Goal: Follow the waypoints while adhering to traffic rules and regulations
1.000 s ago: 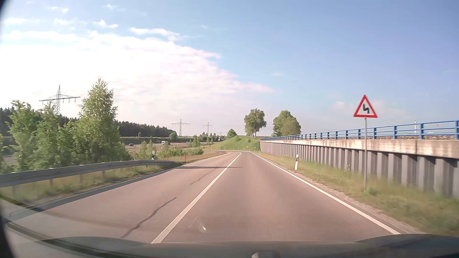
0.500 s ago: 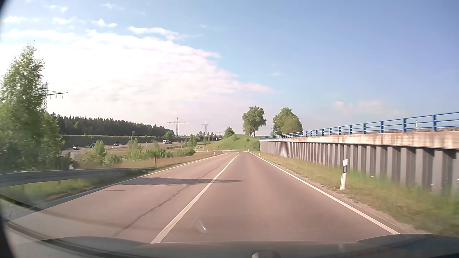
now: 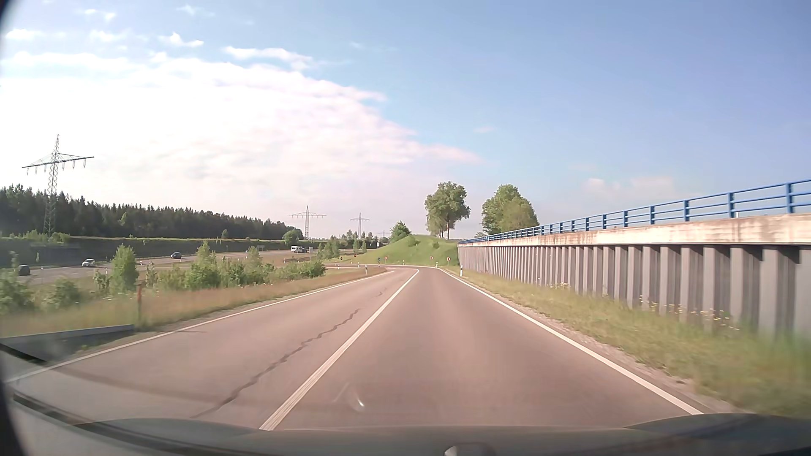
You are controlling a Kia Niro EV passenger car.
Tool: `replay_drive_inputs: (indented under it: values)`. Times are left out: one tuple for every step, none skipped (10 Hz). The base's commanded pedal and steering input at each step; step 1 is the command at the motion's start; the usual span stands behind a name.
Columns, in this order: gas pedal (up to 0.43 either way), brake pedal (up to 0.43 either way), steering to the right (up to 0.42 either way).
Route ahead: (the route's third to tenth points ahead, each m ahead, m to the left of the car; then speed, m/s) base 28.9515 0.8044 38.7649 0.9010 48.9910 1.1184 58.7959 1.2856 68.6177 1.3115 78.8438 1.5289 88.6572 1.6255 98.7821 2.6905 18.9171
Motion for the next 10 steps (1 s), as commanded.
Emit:
replay_drive_inputs:
  values:
    - [0.000,0.000,0.001]
    - [0.000,0.000,0.000]
    - [0.000,0.000,0.000]
    - [0.000,0.000,0.000]
    - [0.000,0.000,0.000]
    - [0.000,0.000,0.000]
    - [0.000,0.000,0.000]
    - [0.000,0.000,0.001]
    - [0.000,0.000,0.001]
    - [0.000,0.000,0.001]
